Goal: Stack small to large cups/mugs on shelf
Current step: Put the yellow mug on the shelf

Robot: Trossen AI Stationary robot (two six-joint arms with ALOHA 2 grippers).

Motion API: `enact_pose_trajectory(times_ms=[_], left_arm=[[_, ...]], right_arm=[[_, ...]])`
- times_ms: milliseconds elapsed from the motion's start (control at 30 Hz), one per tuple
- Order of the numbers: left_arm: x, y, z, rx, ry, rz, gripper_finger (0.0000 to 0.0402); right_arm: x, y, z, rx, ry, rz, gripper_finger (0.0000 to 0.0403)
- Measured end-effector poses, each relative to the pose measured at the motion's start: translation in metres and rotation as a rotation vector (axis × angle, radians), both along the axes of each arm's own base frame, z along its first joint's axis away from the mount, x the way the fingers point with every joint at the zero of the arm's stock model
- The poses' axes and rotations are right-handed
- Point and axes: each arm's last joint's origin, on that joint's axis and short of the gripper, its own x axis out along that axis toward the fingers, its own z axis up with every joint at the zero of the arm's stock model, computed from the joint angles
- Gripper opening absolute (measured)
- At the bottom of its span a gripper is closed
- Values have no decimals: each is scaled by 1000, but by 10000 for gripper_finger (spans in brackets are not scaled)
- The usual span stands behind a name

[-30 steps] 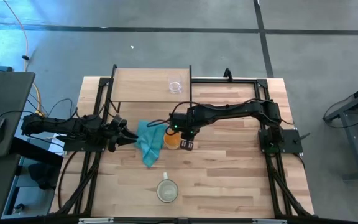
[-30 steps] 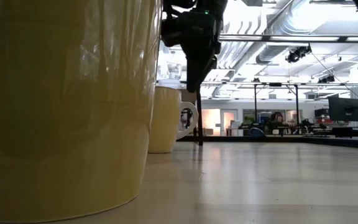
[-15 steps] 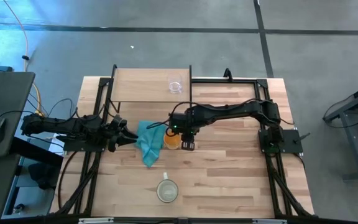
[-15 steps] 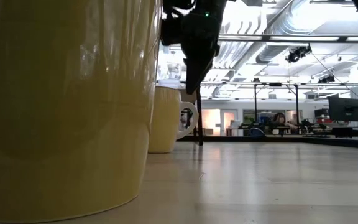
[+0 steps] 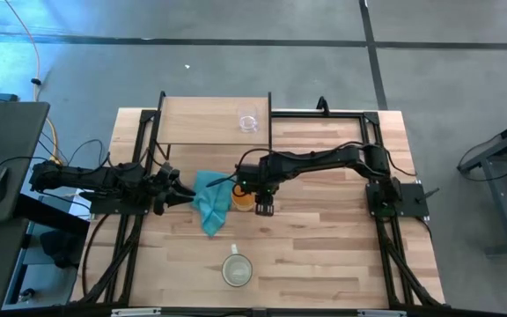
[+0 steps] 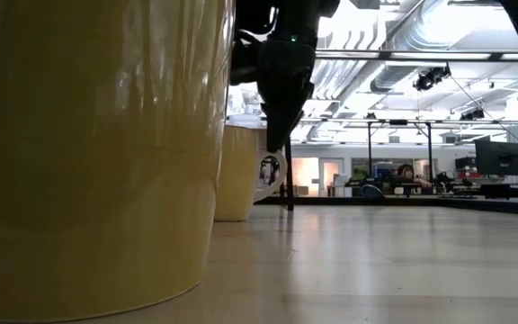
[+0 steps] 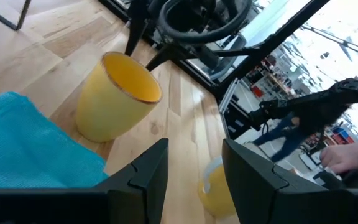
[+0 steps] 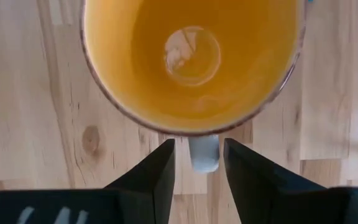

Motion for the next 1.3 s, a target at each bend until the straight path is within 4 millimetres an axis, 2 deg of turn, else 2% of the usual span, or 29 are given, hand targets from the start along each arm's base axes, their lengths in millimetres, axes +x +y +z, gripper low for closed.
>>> enact_pose_trajectory(times_ms=[167,433,667,867,1300], left_arm=[[0,0,-1,1,9,7,138],[0,0,-1,1,10,7,138],[0,0,-1,1,10,8,138],[0,0,-1,1,10,7,138],[0,0,-1,1,10,8,138]], right_arm=[[2,0,0,0,-19,-1,123],[2,0,-1,11,-10,-10,65],[2,0,-1,15,-11,-23,59],[2,0,-1,16,-8,-23,12],[2,1,-1,14,-12,-23,10]])
